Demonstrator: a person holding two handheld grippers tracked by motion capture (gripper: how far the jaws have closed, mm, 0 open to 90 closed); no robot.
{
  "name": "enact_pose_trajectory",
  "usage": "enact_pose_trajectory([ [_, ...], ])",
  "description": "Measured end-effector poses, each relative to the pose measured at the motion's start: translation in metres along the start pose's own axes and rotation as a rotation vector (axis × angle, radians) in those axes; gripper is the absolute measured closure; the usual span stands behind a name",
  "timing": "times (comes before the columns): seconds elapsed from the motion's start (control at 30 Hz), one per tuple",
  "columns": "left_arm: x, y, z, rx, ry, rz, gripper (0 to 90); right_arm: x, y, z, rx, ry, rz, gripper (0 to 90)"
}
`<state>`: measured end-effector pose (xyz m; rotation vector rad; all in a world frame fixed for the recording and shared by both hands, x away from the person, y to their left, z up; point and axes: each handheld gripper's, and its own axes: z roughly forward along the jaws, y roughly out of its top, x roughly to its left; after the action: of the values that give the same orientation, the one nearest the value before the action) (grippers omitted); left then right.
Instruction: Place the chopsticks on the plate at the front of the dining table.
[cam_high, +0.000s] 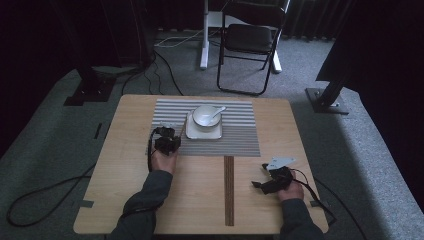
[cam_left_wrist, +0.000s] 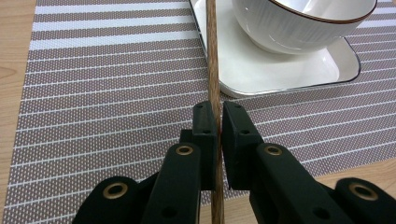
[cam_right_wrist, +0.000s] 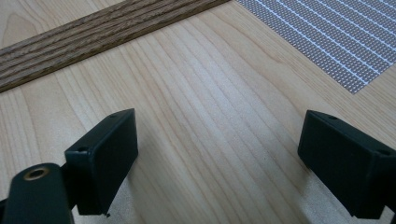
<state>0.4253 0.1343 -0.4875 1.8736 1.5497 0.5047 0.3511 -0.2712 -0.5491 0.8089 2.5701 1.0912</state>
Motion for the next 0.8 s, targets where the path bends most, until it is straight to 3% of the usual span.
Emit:
enact_pose_trajectory([
  [0.8, -0.0007, 0.0089, 0.0002, -0.006, 0.006, 0.000, 84.4, 0.0000, 0.0000, 0.0000, 0.000, 0.000, 0.000, 11.6],
])
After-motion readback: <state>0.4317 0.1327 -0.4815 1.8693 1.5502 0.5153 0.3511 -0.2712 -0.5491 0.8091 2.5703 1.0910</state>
